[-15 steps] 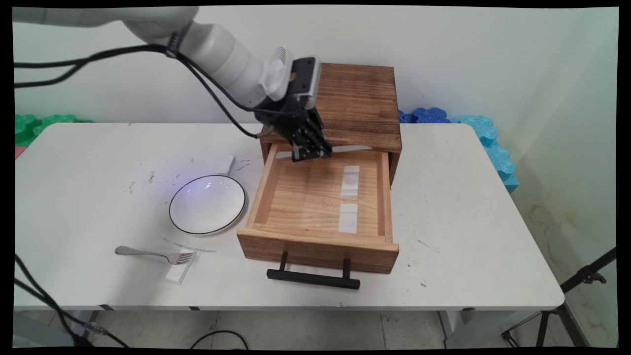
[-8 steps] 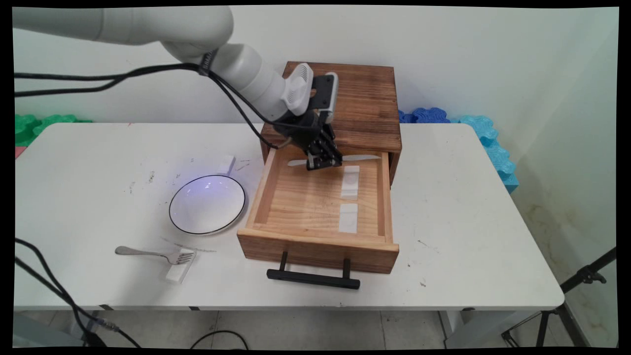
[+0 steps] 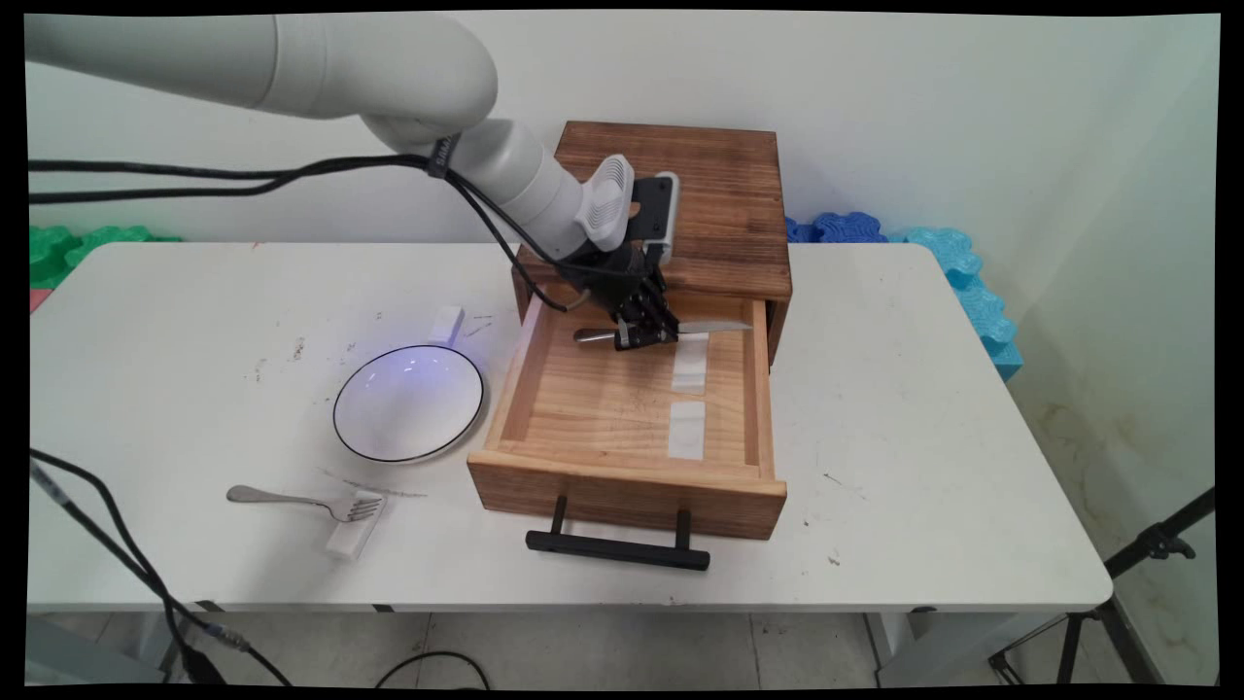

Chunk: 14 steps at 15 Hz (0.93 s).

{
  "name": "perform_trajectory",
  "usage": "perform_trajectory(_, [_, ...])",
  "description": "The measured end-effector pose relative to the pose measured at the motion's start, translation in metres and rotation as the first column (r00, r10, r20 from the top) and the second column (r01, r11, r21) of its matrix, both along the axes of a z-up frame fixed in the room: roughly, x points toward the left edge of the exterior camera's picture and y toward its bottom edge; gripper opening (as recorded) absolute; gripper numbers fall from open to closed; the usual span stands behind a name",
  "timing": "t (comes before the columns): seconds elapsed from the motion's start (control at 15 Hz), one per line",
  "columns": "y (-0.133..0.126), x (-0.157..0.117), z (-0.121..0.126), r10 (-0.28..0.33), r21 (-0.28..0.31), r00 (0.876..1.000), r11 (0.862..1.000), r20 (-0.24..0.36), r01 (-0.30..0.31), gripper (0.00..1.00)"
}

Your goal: Place the picked object into the drawer

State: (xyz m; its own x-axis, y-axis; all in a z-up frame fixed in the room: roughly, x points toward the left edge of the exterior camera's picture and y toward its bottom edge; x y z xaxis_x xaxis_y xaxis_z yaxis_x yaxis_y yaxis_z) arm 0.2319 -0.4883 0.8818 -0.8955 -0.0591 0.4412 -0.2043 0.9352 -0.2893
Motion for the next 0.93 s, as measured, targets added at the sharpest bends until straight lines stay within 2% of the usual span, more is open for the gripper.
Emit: perform_trajectory(0.93, [-0.007,0.0,-0.033,0.013,0.033,1.0,0.999,0.022,-0.013,0.0])
